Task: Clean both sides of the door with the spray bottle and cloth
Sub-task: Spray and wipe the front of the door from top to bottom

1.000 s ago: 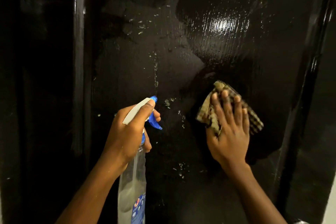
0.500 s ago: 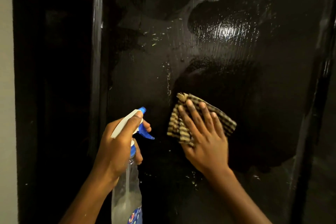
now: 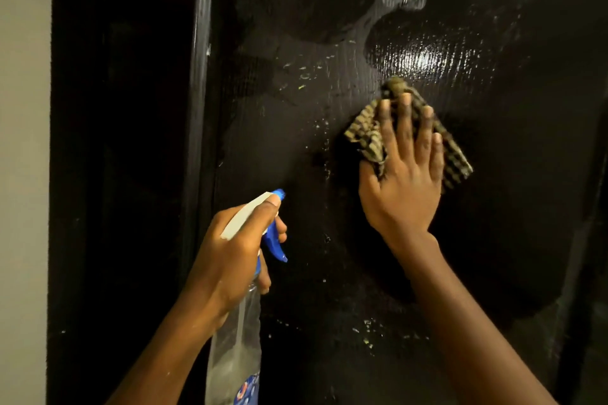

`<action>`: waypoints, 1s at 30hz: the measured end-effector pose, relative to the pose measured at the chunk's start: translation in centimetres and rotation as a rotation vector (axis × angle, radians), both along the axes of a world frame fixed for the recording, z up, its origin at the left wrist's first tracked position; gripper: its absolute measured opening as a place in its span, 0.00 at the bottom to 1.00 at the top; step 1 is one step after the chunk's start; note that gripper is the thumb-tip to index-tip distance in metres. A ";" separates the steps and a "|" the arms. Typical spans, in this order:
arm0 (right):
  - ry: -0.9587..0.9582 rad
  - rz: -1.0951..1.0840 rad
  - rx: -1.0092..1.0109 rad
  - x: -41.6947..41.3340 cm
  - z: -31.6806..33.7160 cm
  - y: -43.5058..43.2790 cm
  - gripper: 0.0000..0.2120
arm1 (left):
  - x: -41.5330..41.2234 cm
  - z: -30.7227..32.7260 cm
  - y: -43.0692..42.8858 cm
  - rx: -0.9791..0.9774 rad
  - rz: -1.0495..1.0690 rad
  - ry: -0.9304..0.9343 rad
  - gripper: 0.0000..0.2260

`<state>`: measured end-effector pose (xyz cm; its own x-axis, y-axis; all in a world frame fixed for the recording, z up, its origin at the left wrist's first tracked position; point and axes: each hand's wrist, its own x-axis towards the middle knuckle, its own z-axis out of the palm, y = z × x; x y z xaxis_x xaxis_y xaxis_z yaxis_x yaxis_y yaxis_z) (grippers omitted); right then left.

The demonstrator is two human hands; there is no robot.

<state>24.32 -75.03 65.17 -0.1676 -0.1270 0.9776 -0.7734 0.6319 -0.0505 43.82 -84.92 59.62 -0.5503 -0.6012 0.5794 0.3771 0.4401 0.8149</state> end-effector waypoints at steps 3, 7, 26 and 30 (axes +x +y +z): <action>0.168 0.031 0.226 1.3 -3.2 -2.0 0.34 | 0.8 -0.2 -0.3 0.008 0.023 0.025 0.22; 0.294 0.040 0.431 0.6 -10.7 -1.1 0.33 | 1.6 -0.1 -1.2 0.003 0.062 0.055 0.21; 0.232 0.028 0.307 2.3 -8.5 -4.1 0.33 | 1.7 1.5 -3.9 -0.025 0.007 0.088 0.20; 0.049 -0.035 0.051 -0.7 -8.2 -0.3 0.33 | 1.7 2.1 -4.2 -0.025 -0.009 0.073 0.20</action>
